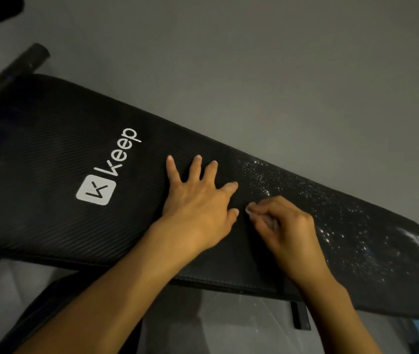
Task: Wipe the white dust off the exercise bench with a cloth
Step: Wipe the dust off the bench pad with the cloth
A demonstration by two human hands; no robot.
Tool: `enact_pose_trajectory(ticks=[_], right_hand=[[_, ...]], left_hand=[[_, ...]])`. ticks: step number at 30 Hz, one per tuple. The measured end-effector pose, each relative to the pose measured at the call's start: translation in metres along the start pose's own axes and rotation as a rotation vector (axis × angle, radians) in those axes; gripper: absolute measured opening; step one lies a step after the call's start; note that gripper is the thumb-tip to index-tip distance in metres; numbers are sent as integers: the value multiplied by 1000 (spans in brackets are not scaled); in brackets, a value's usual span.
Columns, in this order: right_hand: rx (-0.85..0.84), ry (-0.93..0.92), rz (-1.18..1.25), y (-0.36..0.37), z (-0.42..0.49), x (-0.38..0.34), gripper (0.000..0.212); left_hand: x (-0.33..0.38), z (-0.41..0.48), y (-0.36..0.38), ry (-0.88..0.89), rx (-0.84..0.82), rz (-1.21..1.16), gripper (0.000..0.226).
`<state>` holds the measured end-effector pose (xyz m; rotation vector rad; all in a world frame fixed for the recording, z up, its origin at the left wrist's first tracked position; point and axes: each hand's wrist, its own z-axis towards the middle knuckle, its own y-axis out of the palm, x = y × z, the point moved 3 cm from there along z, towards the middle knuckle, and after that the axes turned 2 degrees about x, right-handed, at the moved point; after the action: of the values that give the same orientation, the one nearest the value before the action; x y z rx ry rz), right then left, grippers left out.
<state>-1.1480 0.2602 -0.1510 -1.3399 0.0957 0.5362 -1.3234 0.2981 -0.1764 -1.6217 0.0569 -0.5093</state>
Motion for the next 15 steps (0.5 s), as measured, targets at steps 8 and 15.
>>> enact_pose_trajectory(ticks=[8, 15], right_hand=[[58, 78, -162, 10, 76, 28, 19], [-54, -13, -30, 7, 66, 21, 20]], left_hand=[[-1, 5, 12, 9, 61, 66, 61], [0, 5, 11, 2, 68, 54, 61]])
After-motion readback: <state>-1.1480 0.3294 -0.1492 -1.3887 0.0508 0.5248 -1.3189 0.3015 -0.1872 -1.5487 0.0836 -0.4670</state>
